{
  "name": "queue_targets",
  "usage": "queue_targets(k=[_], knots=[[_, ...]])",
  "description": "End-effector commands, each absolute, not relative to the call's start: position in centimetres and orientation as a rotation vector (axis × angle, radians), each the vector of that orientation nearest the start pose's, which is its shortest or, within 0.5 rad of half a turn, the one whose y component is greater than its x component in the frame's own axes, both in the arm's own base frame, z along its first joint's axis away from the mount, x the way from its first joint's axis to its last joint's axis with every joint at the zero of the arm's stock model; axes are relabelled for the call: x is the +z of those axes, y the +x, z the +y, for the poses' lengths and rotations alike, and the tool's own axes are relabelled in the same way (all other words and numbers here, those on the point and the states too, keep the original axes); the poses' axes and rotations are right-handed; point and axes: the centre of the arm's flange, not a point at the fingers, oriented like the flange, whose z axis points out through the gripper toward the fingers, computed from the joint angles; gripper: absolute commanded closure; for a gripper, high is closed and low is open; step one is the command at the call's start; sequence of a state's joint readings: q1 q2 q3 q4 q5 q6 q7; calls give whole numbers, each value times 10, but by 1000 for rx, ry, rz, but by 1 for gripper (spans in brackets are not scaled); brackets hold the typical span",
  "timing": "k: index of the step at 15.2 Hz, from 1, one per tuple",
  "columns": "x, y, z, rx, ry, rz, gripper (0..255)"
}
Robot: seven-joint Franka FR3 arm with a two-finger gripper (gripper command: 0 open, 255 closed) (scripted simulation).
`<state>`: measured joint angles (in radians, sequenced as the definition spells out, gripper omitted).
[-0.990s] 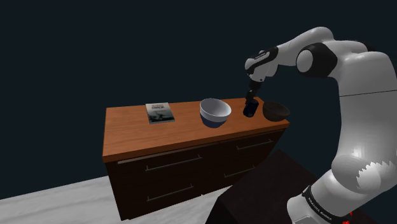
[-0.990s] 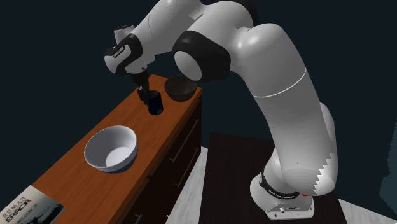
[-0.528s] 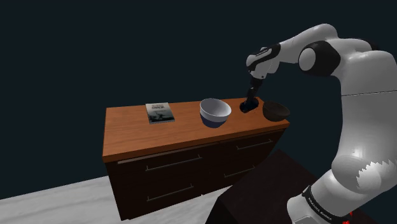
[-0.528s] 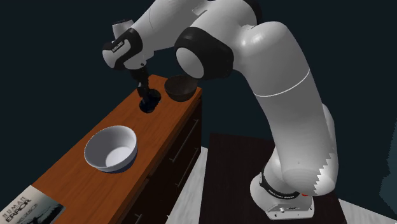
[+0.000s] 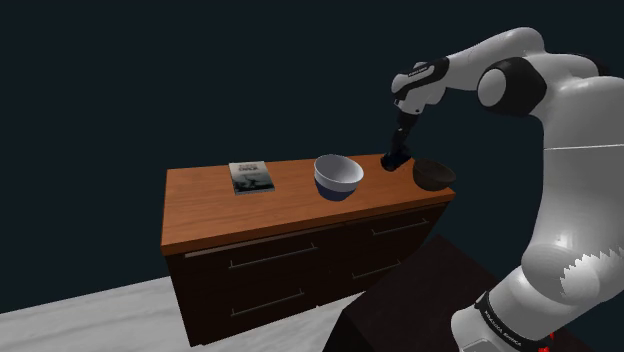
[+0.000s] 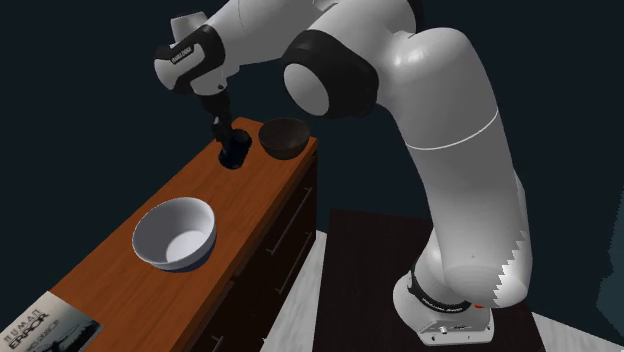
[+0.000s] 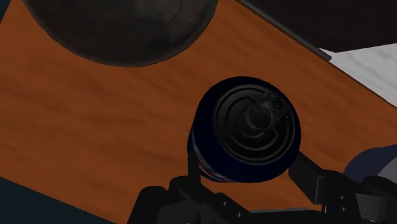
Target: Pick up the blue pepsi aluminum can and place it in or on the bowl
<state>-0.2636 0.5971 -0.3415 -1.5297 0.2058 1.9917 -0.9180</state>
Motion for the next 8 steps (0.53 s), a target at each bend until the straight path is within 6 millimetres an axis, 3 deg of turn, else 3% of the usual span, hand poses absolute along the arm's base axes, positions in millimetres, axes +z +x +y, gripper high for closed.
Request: queue_targets(k=[1,8], knots=[[326,594,-352,118,-3052,-406,255],[363,594,-352,118,-3052,-406,255]])
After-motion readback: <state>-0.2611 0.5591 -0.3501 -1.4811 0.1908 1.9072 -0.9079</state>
